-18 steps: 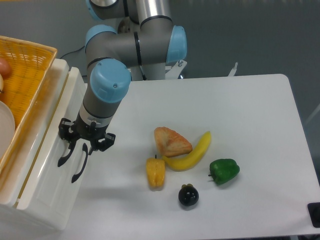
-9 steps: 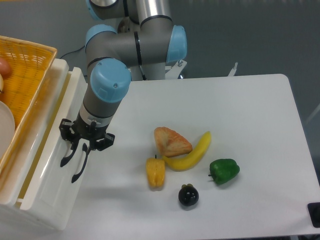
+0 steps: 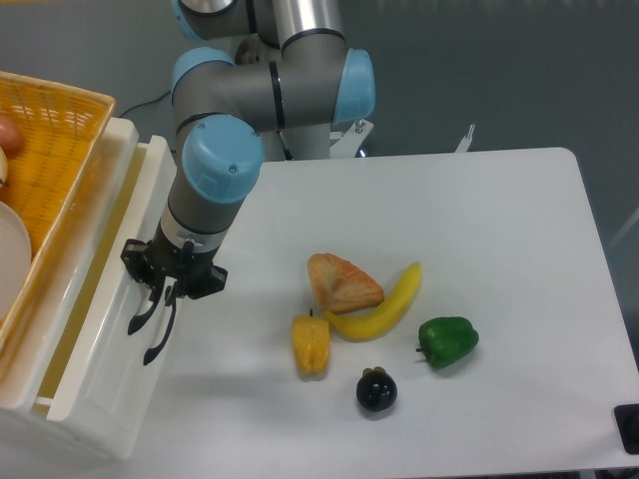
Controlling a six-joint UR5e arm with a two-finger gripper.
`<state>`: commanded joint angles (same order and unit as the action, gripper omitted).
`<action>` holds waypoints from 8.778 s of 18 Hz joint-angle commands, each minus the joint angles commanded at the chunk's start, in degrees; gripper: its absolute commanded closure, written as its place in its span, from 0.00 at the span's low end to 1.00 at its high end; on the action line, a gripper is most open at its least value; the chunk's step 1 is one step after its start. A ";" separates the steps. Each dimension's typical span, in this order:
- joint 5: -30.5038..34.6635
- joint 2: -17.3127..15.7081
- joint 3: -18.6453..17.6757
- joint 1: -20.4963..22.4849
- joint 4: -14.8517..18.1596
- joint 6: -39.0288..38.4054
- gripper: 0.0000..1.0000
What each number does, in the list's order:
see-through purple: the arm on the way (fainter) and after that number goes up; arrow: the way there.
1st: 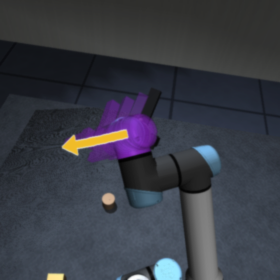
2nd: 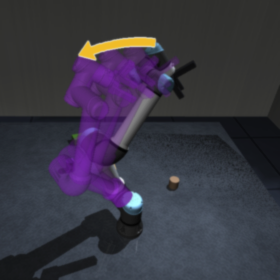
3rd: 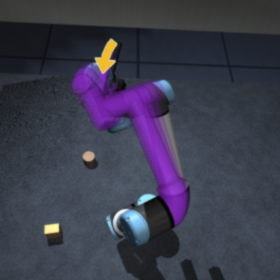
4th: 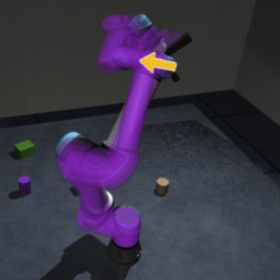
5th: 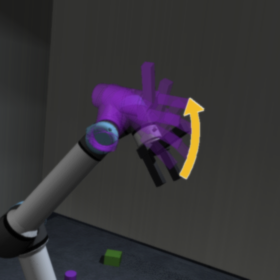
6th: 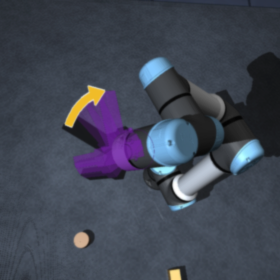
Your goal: Slide the top white drawer open
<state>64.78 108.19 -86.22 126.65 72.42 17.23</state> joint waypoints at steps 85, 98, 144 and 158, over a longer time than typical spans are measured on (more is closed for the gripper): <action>0.97 1.32 2.37 5.36 -0.26 6.59 0.84; 2.02 1.41 2.29 7.12 -0.18 7.47 0.84; 2.11 0.70 1.76 14.85 2.20 15.29 0.28; 0.44 0.79 1.58 18.45 1.85 17.40 0.07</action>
<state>65.21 108.99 -84.64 145.10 74.27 34.63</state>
